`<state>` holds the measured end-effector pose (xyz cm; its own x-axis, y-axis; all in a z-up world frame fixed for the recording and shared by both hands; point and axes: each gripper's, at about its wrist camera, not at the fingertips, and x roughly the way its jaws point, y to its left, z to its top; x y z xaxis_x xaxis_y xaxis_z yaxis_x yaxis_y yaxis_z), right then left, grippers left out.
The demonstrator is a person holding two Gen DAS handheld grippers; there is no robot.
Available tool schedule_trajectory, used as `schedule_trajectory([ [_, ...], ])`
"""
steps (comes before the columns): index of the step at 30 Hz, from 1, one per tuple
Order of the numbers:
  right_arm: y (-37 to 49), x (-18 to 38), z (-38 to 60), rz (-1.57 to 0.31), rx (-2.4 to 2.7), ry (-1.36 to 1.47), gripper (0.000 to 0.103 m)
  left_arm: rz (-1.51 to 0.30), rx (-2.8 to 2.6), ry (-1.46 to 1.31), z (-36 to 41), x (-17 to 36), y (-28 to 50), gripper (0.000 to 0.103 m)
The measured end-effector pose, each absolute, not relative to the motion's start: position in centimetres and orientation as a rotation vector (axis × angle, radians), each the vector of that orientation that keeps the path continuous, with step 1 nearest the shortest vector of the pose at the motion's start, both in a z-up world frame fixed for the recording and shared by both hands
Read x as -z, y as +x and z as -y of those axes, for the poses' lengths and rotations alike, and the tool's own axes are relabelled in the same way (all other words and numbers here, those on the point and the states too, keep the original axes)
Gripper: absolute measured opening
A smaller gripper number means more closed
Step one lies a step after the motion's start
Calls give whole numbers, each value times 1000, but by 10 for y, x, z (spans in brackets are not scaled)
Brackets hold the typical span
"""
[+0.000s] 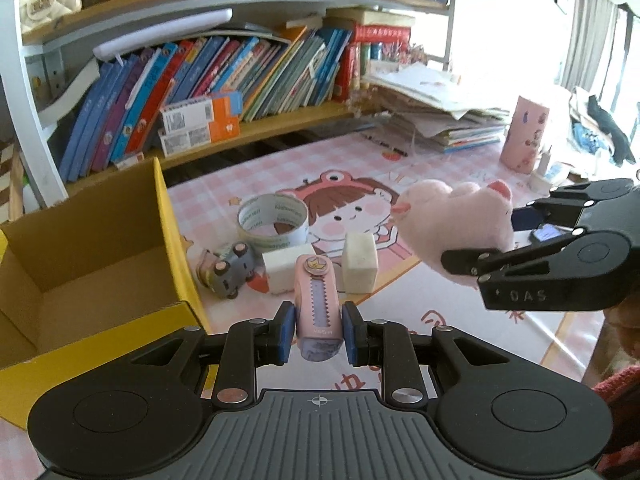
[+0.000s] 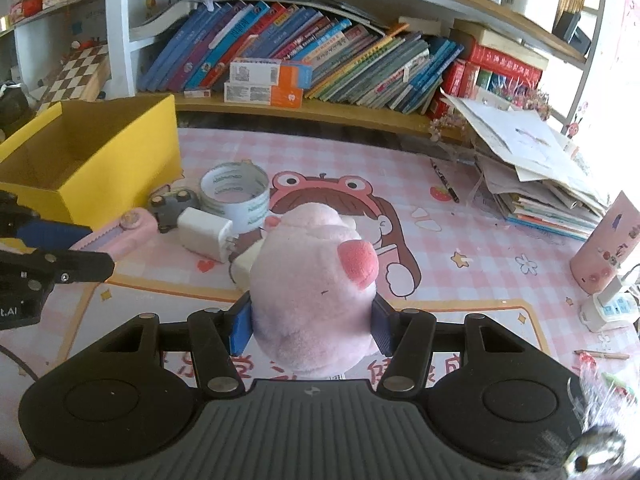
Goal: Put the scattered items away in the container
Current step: 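Lift the knife and pig and carry both over the yellow box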
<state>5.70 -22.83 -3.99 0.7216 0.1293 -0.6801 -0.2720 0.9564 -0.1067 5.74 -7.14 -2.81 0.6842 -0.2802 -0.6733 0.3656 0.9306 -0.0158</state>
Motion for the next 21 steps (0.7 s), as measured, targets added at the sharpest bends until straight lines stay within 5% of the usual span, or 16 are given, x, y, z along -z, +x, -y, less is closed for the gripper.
schedule_trajectory([
  [21,16,24,171,-659,-212,-234,55,-633,413,131,25,2,26,23],
])
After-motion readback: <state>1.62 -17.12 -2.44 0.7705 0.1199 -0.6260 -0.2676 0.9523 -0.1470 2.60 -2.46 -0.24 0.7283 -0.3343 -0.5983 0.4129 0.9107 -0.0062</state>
